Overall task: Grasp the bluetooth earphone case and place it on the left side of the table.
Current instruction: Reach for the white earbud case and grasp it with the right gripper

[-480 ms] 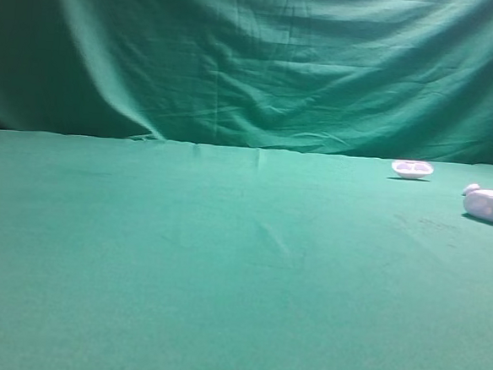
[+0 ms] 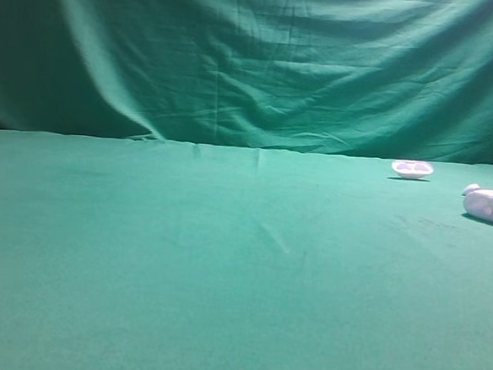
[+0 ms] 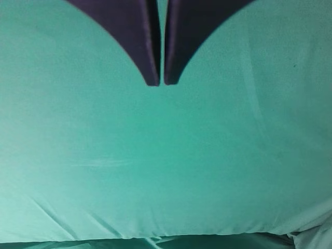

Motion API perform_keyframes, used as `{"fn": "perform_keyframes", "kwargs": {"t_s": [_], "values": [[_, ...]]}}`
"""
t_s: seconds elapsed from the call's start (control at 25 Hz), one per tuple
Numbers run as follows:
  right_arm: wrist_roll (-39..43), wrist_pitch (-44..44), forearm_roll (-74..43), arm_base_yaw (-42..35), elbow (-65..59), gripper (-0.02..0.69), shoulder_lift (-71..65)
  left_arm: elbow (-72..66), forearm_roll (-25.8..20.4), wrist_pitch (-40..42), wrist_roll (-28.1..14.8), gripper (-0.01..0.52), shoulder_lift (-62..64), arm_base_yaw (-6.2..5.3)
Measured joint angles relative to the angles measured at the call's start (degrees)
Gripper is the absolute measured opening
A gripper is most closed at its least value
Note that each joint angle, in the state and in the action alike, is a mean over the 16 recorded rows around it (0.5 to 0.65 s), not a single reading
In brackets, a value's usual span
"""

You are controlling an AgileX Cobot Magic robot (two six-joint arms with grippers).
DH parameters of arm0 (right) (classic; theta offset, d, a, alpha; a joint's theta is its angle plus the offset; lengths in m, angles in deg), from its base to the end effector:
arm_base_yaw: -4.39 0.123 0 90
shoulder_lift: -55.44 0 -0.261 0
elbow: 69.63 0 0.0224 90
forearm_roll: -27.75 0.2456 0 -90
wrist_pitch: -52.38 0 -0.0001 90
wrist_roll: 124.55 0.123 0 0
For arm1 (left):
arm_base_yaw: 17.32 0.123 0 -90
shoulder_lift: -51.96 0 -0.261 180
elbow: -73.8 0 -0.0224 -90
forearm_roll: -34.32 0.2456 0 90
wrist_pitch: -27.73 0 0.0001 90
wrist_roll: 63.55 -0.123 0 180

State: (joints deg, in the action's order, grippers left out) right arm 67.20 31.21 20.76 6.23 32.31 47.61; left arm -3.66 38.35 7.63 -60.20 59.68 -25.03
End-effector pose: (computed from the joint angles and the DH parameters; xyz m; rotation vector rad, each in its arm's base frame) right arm 0.1025 -0.0021 0.1627 0.0855 1.8640 0.0443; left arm 0.1023 -0.0108 0.1686 0.1136 1.8336 -0.0669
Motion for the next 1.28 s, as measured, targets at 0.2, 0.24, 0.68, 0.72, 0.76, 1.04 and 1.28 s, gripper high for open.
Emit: {"fn": "perform_keyframes", "kwargs": {"t_s": [0.2,0.24,0.68,0.72,0.76,1.04,1.28], "values": [[0.0,0.0,-0.11,0.0,0.0,0.0,0.0,0.0,0.0,0.0,0.0,0.0,0.0,0.0],[0.0,0.01,-0.27,0.0,0.0,0.0,0.0,0.0,0.0,0.0,0.0,0.0,0.0,0.0],[0.39,11.78,-2.54,0.0,-0.01,0.0,0.0,0.0,0.0,0.0,0.0,0.0,0.0,0.0],[0.42,13.76,-2.74,0.0,-0.01,0.0,0.0,0.0,0.0,0.0,0.0,0.0,0.0,0.0],[0.45,15.64,-2.95,0.0,0.01,0.0,-0.05,0.0,0.0,0.0,0.0,0.0,0.0,0.0],[0.53,23.16,-3.33,0.0,2.79,0.0,-4.52,0.0,0.0,0.0,0.0,0.0,0.0,0.0],[0.44,16.12,-3.11,0.0,9.86,0.0,-15.76,0.0,0.0,0.0,0.0,0.0,0.0,0.0]]}}
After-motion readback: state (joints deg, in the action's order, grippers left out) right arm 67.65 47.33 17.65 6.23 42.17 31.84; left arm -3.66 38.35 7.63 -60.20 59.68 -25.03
